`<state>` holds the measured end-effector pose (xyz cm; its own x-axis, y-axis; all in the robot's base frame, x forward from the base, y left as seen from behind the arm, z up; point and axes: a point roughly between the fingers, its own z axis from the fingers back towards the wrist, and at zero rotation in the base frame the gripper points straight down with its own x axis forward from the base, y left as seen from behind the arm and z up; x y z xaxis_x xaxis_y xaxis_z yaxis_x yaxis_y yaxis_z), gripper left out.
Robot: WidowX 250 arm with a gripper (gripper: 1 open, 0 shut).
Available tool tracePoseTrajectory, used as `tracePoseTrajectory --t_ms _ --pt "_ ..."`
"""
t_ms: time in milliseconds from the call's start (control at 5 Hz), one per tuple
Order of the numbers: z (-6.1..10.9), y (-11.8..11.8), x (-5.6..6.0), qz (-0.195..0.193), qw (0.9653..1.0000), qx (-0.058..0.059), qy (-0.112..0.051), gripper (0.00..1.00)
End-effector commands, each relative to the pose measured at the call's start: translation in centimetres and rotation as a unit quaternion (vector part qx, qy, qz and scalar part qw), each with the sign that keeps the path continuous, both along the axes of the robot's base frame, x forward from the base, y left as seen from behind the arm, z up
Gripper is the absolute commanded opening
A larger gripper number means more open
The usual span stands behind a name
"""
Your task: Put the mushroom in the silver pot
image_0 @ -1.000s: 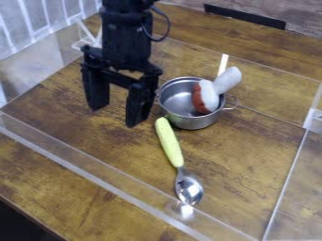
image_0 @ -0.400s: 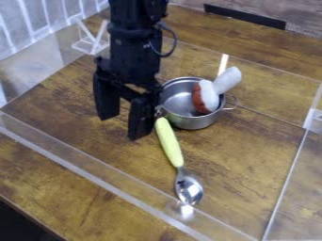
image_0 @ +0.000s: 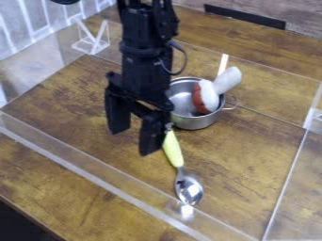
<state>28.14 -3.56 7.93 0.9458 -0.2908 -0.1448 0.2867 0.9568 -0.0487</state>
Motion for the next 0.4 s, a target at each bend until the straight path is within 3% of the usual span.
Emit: tracePoseTrajectory --t_ms 0,200 --pt "1.9 -2.2 0.4 0.007 0.9995 -0.008 -0.031 1.0" --pt "2.7 -4.4 0.9 0.002 0.9992 -0.014 -0.037 1.0"
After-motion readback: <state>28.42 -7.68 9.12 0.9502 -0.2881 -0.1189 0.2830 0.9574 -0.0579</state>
